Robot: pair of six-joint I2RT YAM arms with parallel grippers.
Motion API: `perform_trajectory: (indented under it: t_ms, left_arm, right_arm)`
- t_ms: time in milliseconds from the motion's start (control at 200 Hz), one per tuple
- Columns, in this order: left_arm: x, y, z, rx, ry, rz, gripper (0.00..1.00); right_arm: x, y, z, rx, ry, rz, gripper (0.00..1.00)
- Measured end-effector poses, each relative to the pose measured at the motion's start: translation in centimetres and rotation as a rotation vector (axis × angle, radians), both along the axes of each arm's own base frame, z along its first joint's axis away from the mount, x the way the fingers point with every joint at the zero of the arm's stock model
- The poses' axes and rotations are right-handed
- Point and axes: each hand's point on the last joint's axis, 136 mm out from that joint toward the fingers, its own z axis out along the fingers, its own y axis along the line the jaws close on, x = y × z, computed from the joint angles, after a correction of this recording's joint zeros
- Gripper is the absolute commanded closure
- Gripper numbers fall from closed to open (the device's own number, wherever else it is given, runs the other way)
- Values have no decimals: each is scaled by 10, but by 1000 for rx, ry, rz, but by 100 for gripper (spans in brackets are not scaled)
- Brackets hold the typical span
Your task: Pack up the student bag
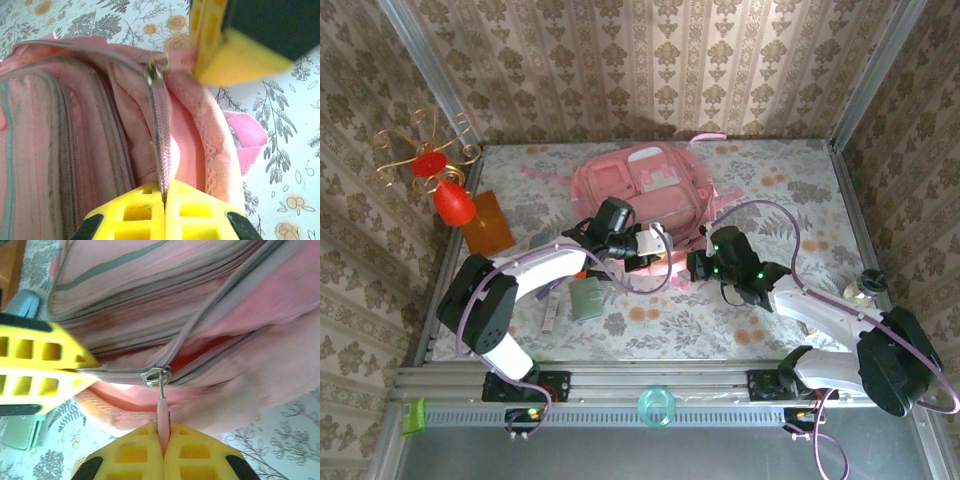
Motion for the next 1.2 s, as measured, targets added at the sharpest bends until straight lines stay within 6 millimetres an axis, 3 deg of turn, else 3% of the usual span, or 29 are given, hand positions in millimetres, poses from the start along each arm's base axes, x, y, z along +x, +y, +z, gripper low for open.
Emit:
perform_trajectory:
  t_ms: [280,385,435,555,665,715,915,1075,1200]
  left_arm:
    - [5,17,5,-48,-9,16,100]
    - [9,23,6,-62,-14,30,100]
    - [11,26,6,-62,-15,41,93]
    - [18,35,4,-47,-15,80,59]
    - [21,38,6,-43,0,122,39]
    - [16,34,9,-47,-2,118,35]
    - [-11,-1,23,-76,26,52,41]
    - [1,-27,29,-70,43,54,57]
    - [9,-34,19,-38,80,64,62]
  right_arm:
    - [14,-32,3,-31,11,-79,100]
    - [16,-32,6,-19,10,-63,100]
    - [15,-28,8,-3,11,-44,100]
    - [13,-20,13,25,-2,-14,100]
    - [8,-10,15,30,-13,19,100]
    - [5,-4,15,33,-17,35,100]
    - [-1,12,20,53,-40,85,100]
    - [-3,15,19,57,-43,96,100]
    - [-5,15,16,56,-37,99,100]
